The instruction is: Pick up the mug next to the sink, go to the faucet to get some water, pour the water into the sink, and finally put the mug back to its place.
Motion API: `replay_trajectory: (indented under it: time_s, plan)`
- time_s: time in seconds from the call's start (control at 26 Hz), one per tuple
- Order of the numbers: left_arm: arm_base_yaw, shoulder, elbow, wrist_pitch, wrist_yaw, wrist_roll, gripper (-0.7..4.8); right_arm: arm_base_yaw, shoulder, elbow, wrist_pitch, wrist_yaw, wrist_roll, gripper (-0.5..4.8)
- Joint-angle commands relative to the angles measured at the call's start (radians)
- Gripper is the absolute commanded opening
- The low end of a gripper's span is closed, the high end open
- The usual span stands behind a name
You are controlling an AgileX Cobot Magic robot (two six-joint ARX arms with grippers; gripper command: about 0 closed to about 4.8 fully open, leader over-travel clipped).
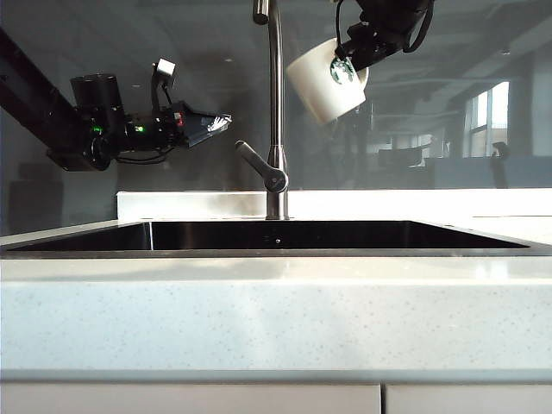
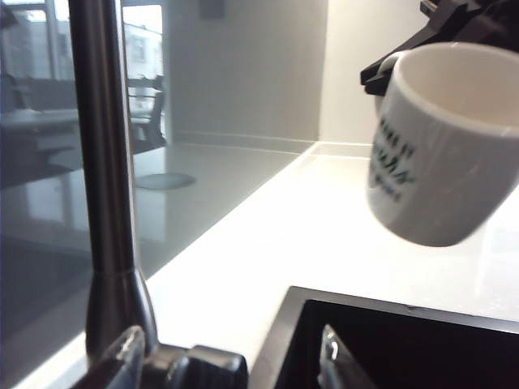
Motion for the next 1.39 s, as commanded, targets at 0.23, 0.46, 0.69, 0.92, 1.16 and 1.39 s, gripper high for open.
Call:
replay_trajectory:
  time_s: [0.23, 0.46, 0.69, 0.92, 1.16, 1.39]
  plan:
    - [0.003, -0.003, 0.003, 0.127, 0.127, -0.132, -0.15, 0.001, -0.037, 0.018, 0.059, 0.063, -0.099, -0.05]
    - [0.025, -0.035, 0.003, 0.238, 0.109, -0.223, -0.04, 0.011, -0.04, 0.018, 0.034, 0.163, -0.312, -0.05]
    - [0.031, -0.079, 0.003, 0.274, 0.069, -0.23, -0.04, 0.014, -0.04, 0.018, 0.038, 0.204, -0.524, -0.05]
    - [0.031, -0.095, 0.003, 0.291, 0.071, -0.288, -0.04, 0.026, -0.055, 0.017, 0.042, 0.214, -0.696, -0.05]
    - [0.031, -0.098, 0.003, 0.304, 0.072, -0.305, -0.04, 0.026, -0.08, 0.017, 0.046, 0.163, -0.822, -0.05]
    - [0.03, -0.103, 0.003, 0.312, 0.068, -0.324, -0.04, 0.026, -0.107, 0.017, 0.049, 0.052, -1.047, -0.05]
